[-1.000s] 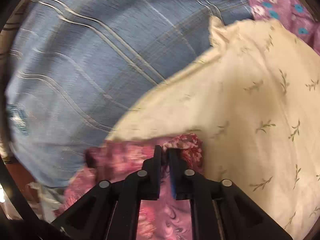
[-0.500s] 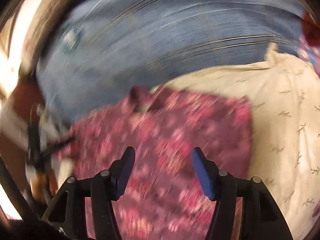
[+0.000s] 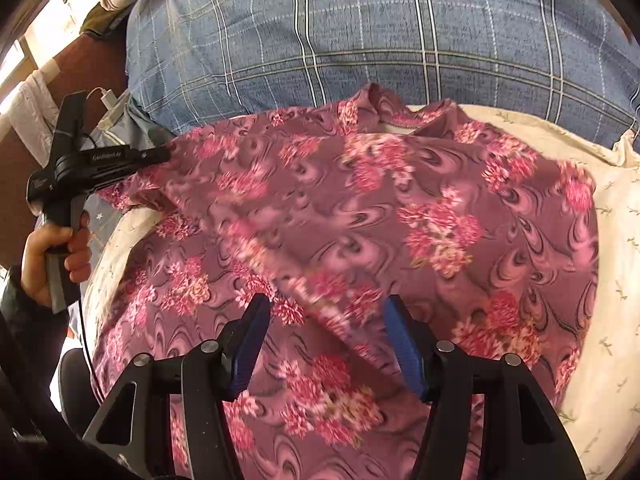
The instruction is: Fold small clothes
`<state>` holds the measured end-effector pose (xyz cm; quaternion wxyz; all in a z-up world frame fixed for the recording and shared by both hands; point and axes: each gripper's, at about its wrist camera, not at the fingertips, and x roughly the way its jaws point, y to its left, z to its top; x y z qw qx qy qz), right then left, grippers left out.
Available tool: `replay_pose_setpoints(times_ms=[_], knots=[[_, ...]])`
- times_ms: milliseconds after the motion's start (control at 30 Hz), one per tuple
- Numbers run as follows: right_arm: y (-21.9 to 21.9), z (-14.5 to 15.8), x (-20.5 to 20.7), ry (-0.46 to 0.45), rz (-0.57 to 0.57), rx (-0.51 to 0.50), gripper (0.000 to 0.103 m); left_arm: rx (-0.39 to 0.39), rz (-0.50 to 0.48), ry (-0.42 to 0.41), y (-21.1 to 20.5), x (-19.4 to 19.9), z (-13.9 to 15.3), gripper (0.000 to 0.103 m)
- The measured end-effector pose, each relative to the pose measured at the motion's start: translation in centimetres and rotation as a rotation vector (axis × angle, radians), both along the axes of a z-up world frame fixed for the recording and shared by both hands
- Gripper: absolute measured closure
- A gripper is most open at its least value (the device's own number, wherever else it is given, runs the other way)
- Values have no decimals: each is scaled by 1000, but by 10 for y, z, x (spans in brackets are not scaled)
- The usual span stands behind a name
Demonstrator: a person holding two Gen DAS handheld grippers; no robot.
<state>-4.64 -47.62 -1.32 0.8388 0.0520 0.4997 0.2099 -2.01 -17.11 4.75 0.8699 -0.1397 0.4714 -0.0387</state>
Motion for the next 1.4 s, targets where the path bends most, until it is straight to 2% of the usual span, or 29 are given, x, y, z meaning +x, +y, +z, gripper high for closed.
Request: replay_pose_setpoints(times_ms=[100, 233, 300, 367, 433, 467, 500, 667, 967, 1167, 1233, 1400], knots=[[6, -16, 4, 47, -10, -51, 43, 43, -14, 88, -5, 19, -29, 97], [12, -8, -3, 24, -21, -80, 43, -13, -21, 56, 6, 18, -24, 93], [17, 6, -9, -7, -1, -80, 43, -11, -25, 40, 16, 9, -16, 85], [32, 21, -11, -38, 27, -87, 43, -1, -25, 26, 30, -2, -5, 71], [47, 33, -11, -65, 56, -74, 43, 5, -1, -1, 49, -16, 7, 66], [60, 40, -11, -81, 80, -67, 43, 3, 13, -9, 60, -21, 11, 58], [68, 44, -11, -90, 98, -62, 43, 7, 35, -13, 70, -27, 14, 56], [121, 55, -5, -115, 195, -48, 43, 70, 135, -19, 120, -56, 24, 55], [224, 59, -8, -127, 345, -23, 43, 74, 335, 1, 198, -87, 39, 55], [273, 53, -5, -135, 402, -21, 43, 124, 418, 28, 232, -74, 34, 55], [284, 48, -4, -138, 417, -30, 43, 171, 435, 45, 236, -66, 30, 55], [305, 38, 5, -149, 431, -61, 43, 239, 423, 38, 232, -45, 24, 55]])
